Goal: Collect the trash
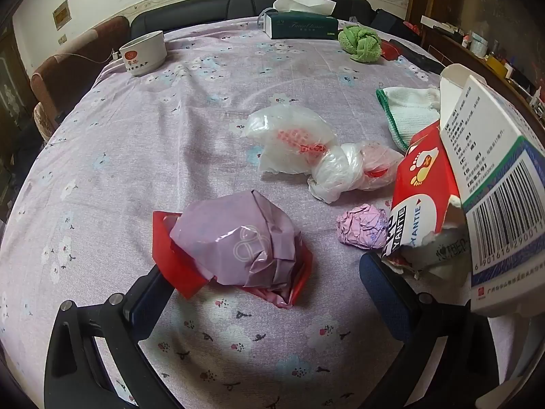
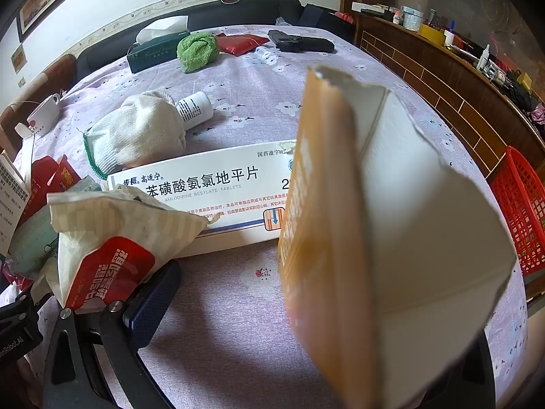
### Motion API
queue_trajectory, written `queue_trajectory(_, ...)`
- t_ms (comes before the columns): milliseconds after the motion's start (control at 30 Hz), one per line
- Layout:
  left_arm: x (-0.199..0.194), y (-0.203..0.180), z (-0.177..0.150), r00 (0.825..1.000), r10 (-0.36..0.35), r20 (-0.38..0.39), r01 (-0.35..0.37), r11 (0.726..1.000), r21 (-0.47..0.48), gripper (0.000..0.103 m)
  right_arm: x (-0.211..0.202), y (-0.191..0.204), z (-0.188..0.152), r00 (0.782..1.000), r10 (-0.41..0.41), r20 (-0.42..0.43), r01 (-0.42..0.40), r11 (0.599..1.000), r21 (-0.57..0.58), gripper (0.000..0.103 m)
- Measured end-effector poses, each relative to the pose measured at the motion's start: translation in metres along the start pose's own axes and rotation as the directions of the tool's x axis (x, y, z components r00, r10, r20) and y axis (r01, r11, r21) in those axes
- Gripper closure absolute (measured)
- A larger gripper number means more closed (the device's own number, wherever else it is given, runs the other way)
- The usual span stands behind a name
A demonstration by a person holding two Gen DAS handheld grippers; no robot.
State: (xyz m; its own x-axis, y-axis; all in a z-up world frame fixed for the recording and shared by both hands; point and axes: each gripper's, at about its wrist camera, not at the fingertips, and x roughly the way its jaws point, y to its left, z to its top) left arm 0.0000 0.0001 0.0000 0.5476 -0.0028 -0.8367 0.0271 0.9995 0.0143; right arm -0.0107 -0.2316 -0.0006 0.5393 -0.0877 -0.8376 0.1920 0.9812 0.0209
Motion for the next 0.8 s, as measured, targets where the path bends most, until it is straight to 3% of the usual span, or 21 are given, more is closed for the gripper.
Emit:
queue_trajectory(467,-0.009,-0.001,-0.007,1.000,0.016,-0.011,-0.017,1.000,-0.014,0.000,0.000,0.001,0.000,1.000,0.001,0.001,-0.001,1.000,0.000,0.000)
queue_trajectory(633,-0.041,0.005,-0.029,0.996,0.040,0.075,-0.040,0.999,-0.001,0.000,0.001,0.000,0.002,1.000,0.010,-0.010,-0.011,1.000,-0.008,0.000)
queue_trajectory(800,-0.083,0.005,-0.052,0.984,0.011,0.175,-0.008,1.000,-0.016,0.000,-0.018,-0.007,-0.001,0.989,0.122,-0.083,-0.127,0.990,-0.059,0.000)
